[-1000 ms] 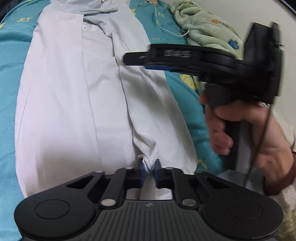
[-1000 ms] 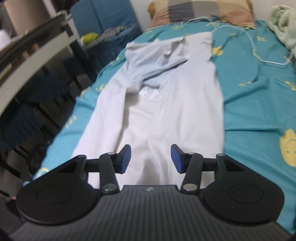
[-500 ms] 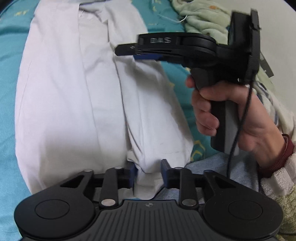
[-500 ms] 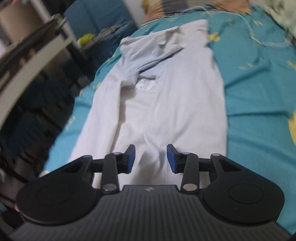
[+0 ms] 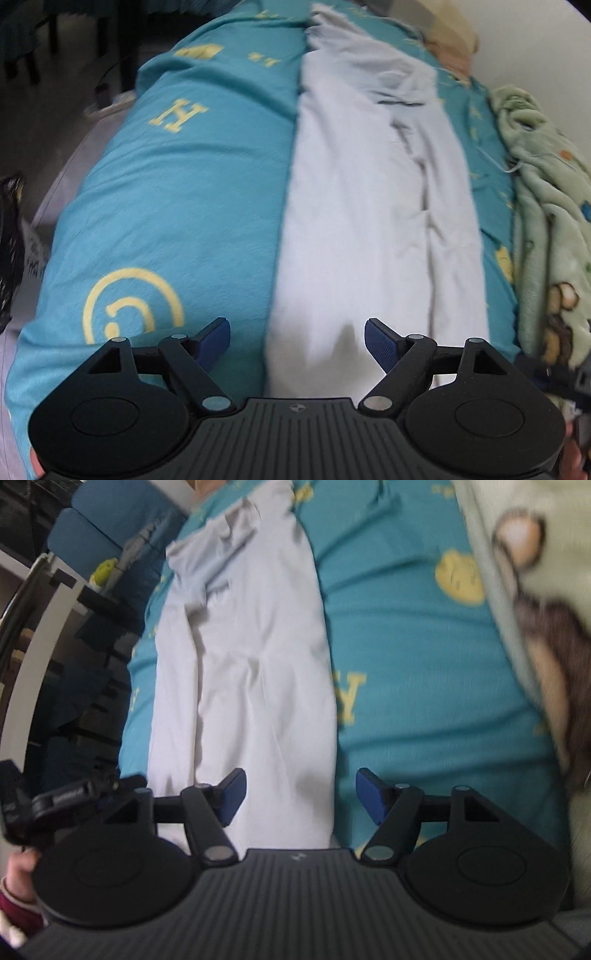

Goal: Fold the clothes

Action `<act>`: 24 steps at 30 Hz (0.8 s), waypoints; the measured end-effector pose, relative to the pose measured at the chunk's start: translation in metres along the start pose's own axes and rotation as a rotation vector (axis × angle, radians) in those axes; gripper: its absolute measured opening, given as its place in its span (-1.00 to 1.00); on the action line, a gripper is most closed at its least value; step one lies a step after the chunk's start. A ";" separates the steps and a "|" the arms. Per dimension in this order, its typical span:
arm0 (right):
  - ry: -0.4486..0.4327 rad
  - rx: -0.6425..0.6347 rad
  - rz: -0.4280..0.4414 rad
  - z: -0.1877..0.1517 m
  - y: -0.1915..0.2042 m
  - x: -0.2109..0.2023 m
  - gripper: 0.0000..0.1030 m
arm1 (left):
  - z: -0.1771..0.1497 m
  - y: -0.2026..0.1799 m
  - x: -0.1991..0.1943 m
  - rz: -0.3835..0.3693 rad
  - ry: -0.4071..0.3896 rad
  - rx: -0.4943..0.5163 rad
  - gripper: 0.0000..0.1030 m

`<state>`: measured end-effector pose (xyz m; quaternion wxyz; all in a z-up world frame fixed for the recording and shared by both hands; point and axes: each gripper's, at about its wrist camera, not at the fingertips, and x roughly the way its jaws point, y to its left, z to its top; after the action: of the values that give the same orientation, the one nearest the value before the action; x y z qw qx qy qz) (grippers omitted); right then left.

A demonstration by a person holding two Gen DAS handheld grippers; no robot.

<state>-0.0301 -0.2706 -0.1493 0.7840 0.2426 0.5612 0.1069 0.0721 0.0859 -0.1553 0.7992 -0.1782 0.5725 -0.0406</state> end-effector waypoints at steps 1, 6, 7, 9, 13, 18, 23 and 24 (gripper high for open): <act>0.026 0.004 -0.005 -0.001 0.000 0.005 0.32 | -0.004 0.002 0.001 0.001 0.019 -0.008 0.60; 0.128 0.022 -0.009 -0.005 0.000 0.028 0.32 | -0.017 -0.001 0.008 -0.014 0.105 0.027 0.66; 0.146 0.019 0.000 -0.007 0.001 0.031 0.31 | -0.021 -0.004 0.006 -0.026 0.117 0.039 0.66; 0.182 0.014 0.018 -0.010 0.004 0.038 0.32 | -0.028 -0.009 0.005 -0.077 0.162 0.059 0.61; 0.222 -0.031 0.031 -0.018 0.013 0.040 0.32 | -0.038 -0.018 0.011 -0.109 0.234 0.080 0.53; 0.224 -0.099 -0.003 -0.025 0.025 0.041 -0.15 | -0.045 -0.026 0.012 -0.148 0.276 0.112 -0.24; 0.203 -0.167 -0.012 -0.027 0.037 0.030 -0.84 | -0.046 -0.030 -0.014 -0.213 0.199 0.128 -0.83; 0.190 -0.167 0.004 -0.026 0.039 0.024 -0.85 | -0.046 -0.029 -0.022 -0.235 0.180 0.123 -0.84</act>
<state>-0.0420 -0.2202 -0.1559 0.7446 0.1662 0.6217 0.1775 0.0257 0.0539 -0.1393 0.7439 -0.1904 0.6135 -0.1843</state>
